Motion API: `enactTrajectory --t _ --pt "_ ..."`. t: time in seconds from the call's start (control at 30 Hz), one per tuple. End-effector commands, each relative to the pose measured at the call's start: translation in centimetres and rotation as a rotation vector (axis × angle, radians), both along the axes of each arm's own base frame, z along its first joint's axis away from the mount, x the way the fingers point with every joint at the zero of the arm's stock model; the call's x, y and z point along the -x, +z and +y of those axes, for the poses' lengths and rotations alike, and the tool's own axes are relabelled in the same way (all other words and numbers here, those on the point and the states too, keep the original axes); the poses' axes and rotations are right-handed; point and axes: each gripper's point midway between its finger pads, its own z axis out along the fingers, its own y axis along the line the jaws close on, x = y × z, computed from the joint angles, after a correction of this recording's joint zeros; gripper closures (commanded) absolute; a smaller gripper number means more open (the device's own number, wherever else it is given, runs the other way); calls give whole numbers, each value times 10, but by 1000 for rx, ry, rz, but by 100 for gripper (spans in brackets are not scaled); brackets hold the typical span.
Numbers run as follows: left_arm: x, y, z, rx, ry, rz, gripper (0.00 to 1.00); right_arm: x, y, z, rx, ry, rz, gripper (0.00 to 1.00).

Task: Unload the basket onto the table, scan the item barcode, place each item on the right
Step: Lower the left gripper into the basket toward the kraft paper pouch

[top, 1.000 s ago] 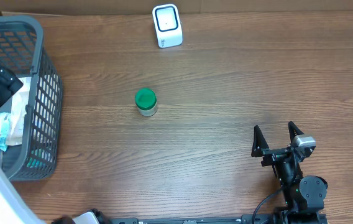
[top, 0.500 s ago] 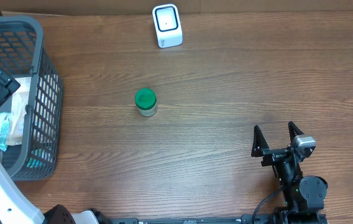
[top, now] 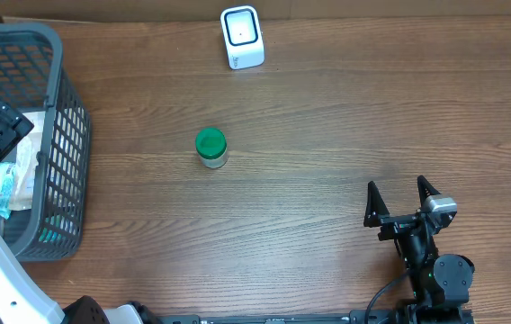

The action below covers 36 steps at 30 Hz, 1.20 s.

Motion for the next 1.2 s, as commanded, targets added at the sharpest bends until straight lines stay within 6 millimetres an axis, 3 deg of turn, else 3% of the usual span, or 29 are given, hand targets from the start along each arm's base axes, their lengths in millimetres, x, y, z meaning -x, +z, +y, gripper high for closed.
enactTrajectory --t 0.0,0.23,0.4,0.57,0.8,1.03,1.17 --pt "0 6 -5 18 -1 -31 7 -1 -3 -4 0 -18 -1 0" --pt "-7 12 6 -18 9 -70 7 -1 -3 -4 0 -18 -1 0" --pt "2 15 32 -18 121 -103 9 -1 -3 -4 0 -18 -1 0" --pt "8 2 62 9 226 -84 10 -1 -3 -4 0 -18 -1 0" --pt "8 -51 88 55 272 104 19 -1 -3 -4 0 -18 -1 0" --pt "3 -92 101 84 138 184 28 -1 -3 -4 0 -18 -1 0" --pt "4 -125 108 68 37 225 32 -1 -3 -4 0 -18 -1 0"
